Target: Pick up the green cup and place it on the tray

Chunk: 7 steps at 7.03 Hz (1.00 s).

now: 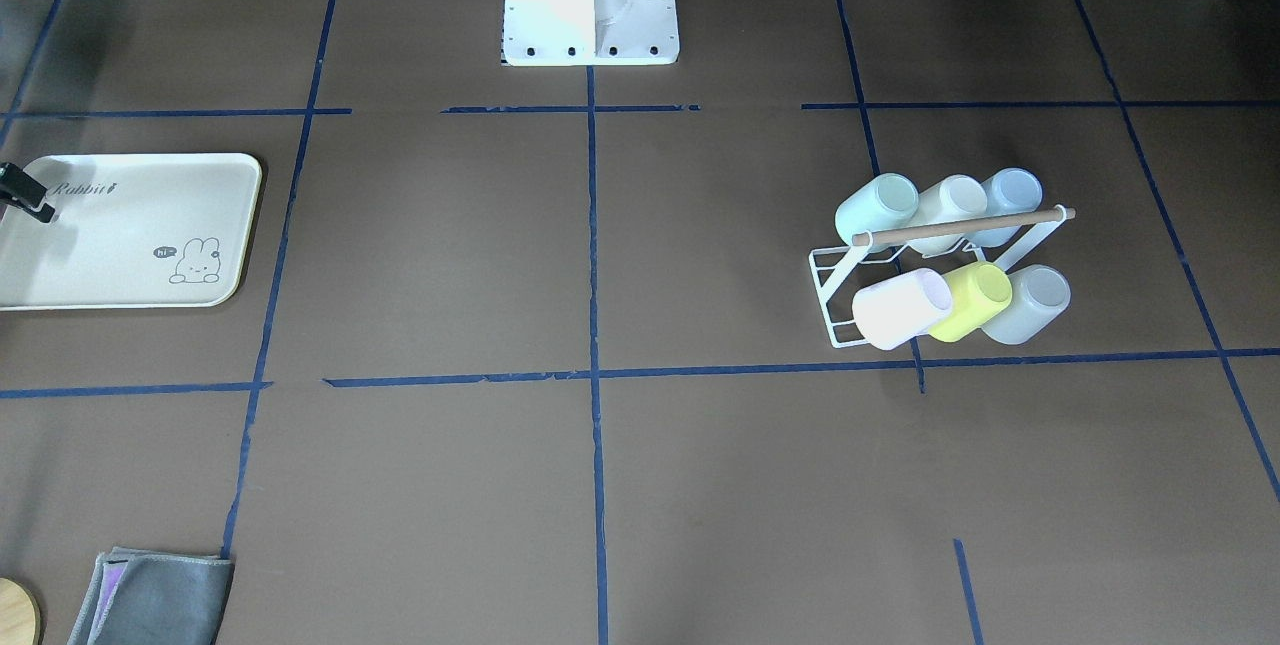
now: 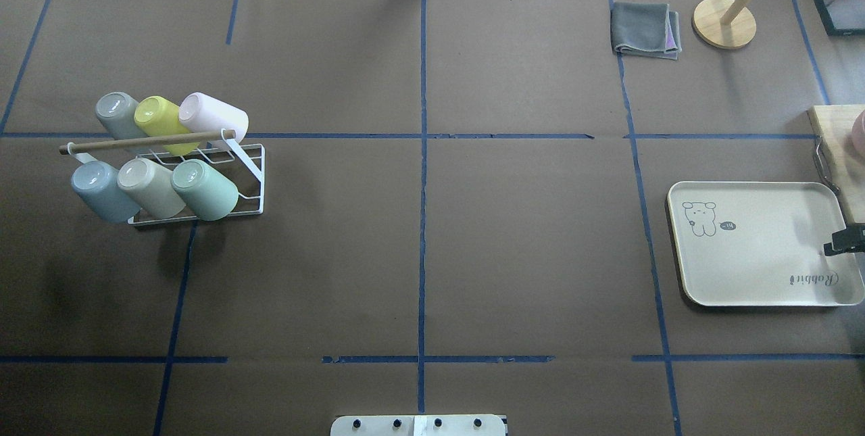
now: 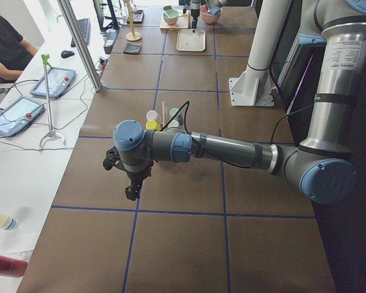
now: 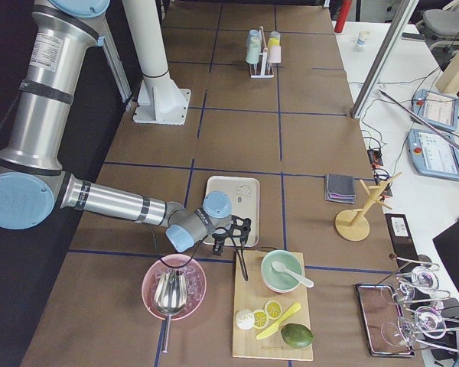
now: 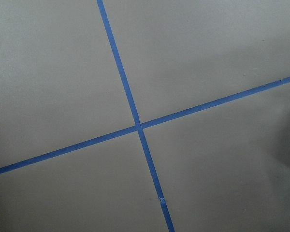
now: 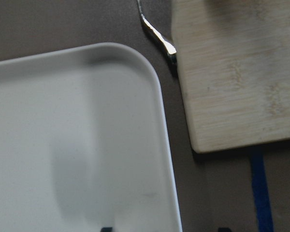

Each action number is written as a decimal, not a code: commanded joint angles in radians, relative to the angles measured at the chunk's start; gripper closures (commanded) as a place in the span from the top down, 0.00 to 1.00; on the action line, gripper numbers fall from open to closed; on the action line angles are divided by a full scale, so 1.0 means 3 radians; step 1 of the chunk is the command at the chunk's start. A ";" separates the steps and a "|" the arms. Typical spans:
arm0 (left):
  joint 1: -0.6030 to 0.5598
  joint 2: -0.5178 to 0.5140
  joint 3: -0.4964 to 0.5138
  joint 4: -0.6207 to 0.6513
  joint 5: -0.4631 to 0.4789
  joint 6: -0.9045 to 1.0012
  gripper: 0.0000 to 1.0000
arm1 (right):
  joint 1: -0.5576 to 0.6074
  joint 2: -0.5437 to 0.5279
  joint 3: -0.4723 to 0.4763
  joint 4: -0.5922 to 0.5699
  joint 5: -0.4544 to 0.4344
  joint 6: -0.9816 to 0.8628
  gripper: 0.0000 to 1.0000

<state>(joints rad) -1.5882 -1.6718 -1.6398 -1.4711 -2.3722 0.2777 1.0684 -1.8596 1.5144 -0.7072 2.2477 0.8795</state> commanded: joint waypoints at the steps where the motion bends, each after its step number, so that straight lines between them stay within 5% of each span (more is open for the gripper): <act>1: 0.0002 -0.0011 0.0000 0.0000 0.0002 0.0000 1.00 | 0.0054 -0.0004 -0.0021 -0.0005 0.0014 -0.0043 0.73; 4: -0.0003 -0.0011 -0.0031 0.0000 0.0002 0.0000 1.00 | 0.0049 0.0006 -0.0027 -0.0010 -0.0027 -0.0038 0.65; 6: -0.0003 -0.0011 -0.0041 0.0000 0.0002 0.0000 1.00 | 0.0049 0.0001 -0.0022 -0.0010 -0.0027 -0.0033 0.36; 7: 0.0002 -0.0006 -0.0046 0.0000 0.0002 0.0005 1.00 | 0.0044 0.0006 -0.0022 -0.0015 -0.0032 -0.0033 0.36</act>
